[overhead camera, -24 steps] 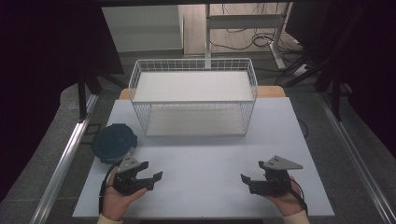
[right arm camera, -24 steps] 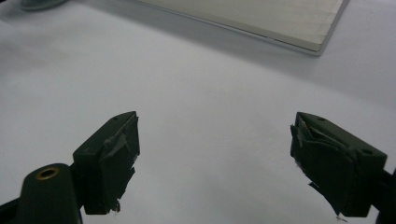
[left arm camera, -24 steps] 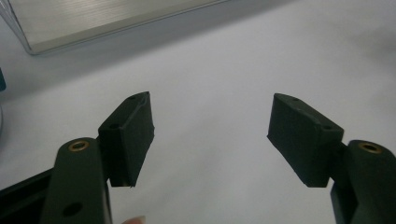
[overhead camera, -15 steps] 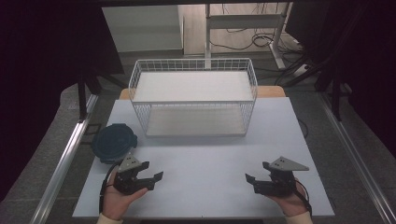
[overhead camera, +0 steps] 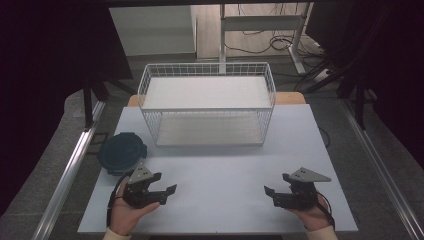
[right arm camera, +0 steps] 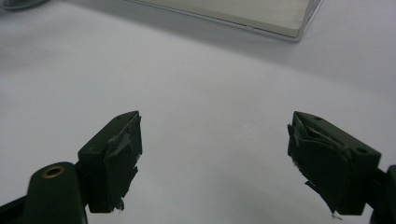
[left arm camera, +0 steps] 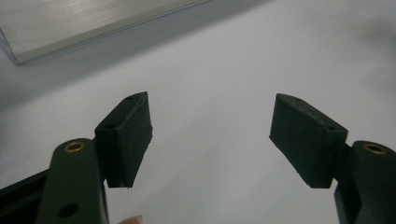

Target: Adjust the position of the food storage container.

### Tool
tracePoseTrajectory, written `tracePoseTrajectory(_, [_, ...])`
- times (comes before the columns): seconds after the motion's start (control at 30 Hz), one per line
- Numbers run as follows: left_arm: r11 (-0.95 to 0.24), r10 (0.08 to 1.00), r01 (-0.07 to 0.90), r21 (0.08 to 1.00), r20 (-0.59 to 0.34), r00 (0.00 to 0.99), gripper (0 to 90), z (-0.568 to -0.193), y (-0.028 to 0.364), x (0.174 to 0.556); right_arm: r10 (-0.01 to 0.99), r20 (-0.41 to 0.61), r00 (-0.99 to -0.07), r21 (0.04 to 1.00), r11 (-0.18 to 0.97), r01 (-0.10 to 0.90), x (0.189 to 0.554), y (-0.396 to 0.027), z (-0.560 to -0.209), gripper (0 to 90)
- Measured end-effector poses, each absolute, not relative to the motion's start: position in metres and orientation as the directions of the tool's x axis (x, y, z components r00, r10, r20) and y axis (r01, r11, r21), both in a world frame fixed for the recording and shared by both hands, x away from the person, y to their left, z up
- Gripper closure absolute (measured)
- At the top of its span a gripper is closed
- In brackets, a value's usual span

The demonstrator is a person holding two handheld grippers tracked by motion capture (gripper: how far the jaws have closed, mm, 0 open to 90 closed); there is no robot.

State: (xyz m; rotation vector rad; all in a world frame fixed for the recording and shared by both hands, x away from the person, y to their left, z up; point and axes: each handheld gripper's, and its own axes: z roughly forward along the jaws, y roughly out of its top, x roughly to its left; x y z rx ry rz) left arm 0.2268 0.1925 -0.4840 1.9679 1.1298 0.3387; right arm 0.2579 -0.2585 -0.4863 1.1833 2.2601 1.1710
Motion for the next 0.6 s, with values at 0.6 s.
tracePoseTrajectory(0.6, [-0.251,0.824,0.573,0.78,-0.139,0.55,29.7,-0.441,0.21,0.236,0.802,0.099,-0.59,0.806,0.283,0.52,0.258,-0.26,-0.481,17.8])
